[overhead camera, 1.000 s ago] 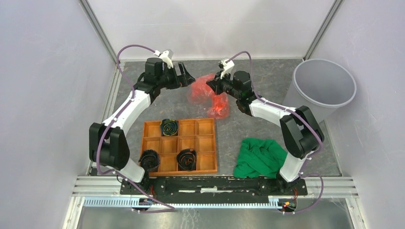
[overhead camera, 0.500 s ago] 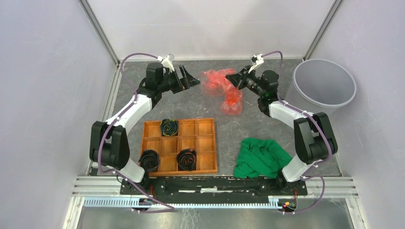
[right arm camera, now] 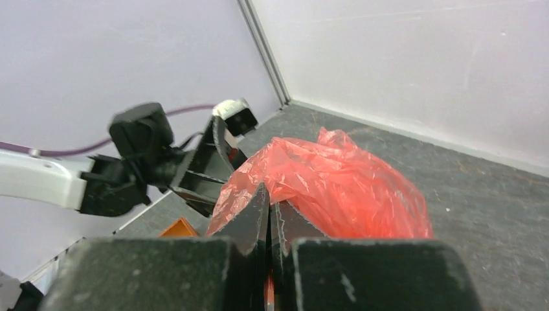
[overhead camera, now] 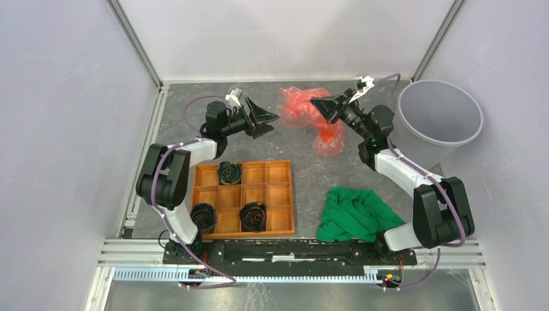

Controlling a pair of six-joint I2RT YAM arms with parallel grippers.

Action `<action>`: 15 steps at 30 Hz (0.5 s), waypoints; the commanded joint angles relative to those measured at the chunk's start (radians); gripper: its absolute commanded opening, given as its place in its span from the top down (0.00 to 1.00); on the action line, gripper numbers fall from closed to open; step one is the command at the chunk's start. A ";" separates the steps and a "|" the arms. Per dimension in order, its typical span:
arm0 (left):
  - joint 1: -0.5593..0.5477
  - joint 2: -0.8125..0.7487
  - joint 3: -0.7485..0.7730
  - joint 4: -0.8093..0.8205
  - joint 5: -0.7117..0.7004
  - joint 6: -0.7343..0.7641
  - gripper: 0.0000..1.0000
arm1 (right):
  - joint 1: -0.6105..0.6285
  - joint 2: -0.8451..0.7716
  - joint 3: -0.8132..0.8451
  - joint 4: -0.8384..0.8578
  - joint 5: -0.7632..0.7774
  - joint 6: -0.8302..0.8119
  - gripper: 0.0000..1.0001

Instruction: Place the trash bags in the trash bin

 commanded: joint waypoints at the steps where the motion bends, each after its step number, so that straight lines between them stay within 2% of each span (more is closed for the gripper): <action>1: 0.002 0.063 -0.048 0.506 0.098 -0.357 0.09 | -0.005 -0.040 -0.031 0.152 -0.041 0.075 0.99; 4: -0.003 0.152 -0.064 0.897 0.099 -0.619 0.12 | -0.004 -0.048 -0.046 0.166 -0.047 0.082 1.00; 6: -0.014 0.230 -0.033 1.119 0.097 -0.777 0.19 | -0.003 -0.048 -0.051 0.170 -0.048 0.087 1.00; 8: -0.028 0.265 -0.016 1.146 0.112 -0.812 0.25 | -0.004 -0.047 -0.050 0.171 -0.053 0.089 1.00; 11: -0.043 0.269 -0.029 1.132 0.101 -0.791 0.27 | -0.004 -0.041 -0.054 0.193 -0.058 0.108 1.00; 13: -0.044 0.257 -0.030 1.081 0.108 -0.756 0.37 | -0.002 -0.036 -0.055 0.206 -0.062 0.119 0.99; 15: -0.039 0.210 -0.046 0.930 0.106 -0.648 0.48 | 0.001 -0.034 -0.055 0.208 -0.065 0.120 1.00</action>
